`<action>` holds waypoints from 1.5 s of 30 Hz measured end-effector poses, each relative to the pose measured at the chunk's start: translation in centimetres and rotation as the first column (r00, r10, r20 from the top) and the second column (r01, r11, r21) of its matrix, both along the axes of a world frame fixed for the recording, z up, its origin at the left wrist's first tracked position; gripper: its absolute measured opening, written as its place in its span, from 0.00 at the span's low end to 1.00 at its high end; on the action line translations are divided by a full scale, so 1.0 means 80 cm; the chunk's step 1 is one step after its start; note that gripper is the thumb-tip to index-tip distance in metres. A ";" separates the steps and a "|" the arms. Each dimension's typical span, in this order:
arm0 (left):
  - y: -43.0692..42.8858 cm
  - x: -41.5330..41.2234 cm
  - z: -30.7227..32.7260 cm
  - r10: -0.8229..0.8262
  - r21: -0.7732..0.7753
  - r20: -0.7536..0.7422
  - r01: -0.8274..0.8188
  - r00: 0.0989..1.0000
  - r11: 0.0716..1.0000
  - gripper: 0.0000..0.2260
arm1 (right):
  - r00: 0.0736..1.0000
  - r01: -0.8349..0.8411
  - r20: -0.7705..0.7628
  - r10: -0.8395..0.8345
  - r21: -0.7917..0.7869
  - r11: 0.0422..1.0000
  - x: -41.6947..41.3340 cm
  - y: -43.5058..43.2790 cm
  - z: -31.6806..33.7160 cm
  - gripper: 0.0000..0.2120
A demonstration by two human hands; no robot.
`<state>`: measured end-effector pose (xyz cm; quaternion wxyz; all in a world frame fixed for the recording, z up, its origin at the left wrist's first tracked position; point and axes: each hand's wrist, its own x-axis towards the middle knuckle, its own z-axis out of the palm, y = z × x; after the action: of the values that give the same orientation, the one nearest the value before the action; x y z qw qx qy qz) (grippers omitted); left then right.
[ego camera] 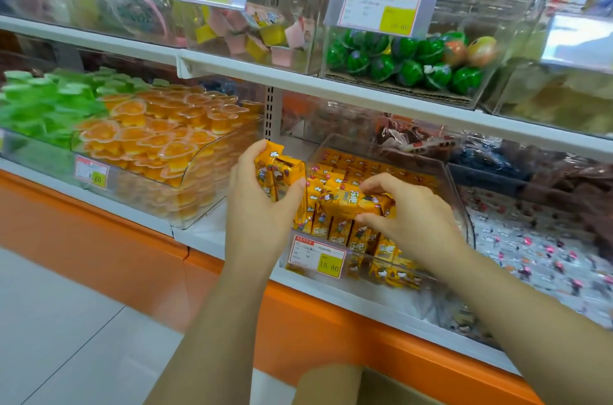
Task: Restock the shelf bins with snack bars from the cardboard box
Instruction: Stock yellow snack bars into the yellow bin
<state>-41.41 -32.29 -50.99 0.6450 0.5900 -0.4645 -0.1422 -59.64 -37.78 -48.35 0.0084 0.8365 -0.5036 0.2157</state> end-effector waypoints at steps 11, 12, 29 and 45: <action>-0.002 -0.004 -0.005 -0.020 0.036 0.044 0.018 0.999 0.999 0.29 | 0.972 -0.235 0.050 0.230 0.268 0.934 0.014 -0.016 -0.003 0.03; -0.001 -0.004 -0.005 -0.020 0.039 0.046 0.018 0.999 0.999 0.29 | 0.971 -0.236 0.047 0.232 0.261 0.936 0.020 -0.019 -0.007 0.02; -0.002 0.003 -0.007 -0.041 -0.013 0.029 0.042 0.999 0.999 0.30 | 0.918 -0.359 0.258 0.301 0.220 0.907 0.043 -0.012 -0.007 0.24; -0.026 -0.037 -0.003 -0.377 -0.037 -0.063 0.375 0.924 0.926 0.24 | 0.796 -0.344 0.579 0.176 0.193 0.919 -0.002 -0.007 -0.004 0.14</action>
<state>-44.35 -34.37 -51.22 0.6286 0.4766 -0.5483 -0.2778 -59.80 -38.34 -48.65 -0.2888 0.7925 -0.3894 0.3701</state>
